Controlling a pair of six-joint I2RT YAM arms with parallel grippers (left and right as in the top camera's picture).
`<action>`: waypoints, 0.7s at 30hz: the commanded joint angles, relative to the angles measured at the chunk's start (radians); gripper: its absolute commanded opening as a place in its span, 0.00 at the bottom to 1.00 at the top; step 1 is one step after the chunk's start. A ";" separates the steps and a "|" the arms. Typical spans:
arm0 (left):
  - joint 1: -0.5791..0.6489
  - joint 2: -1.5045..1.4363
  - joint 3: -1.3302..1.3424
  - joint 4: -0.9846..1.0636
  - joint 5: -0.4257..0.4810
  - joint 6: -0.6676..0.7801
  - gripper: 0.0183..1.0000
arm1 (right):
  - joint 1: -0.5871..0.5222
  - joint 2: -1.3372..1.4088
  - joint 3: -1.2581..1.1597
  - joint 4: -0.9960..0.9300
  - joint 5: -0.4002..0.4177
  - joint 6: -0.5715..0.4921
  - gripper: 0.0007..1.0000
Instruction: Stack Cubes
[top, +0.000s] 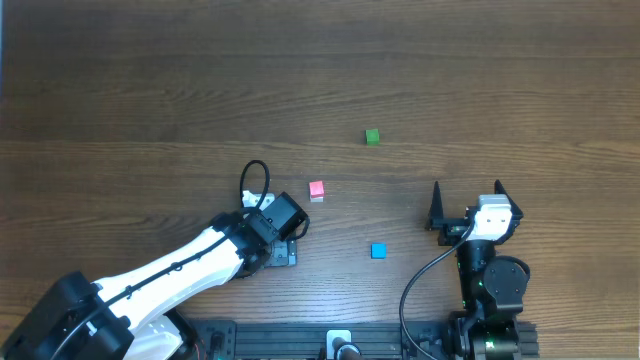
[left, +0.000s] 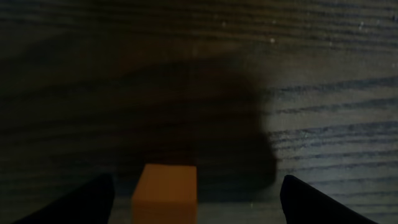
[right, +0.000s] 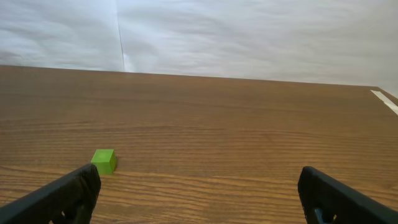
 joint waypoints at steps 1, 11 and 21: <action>-0.001 0.010 -0.009 -0.006 0.025 0.037 0.86 | -0.007 -0.008 -0.005 -0.004 -0.008 0.006 0.99; -0.001 0.013 -0.009 -0.007 0.025 0.037 0.54 | -0.007 -0.008 -0.005 -0.004 -0.008 0.006 0.99; -0.001 0.013 -0.009 -0.006 0.029 0.036 0.27 | -0.007 -0.008 -0.005 -0.004 -0.008 0.006 0.99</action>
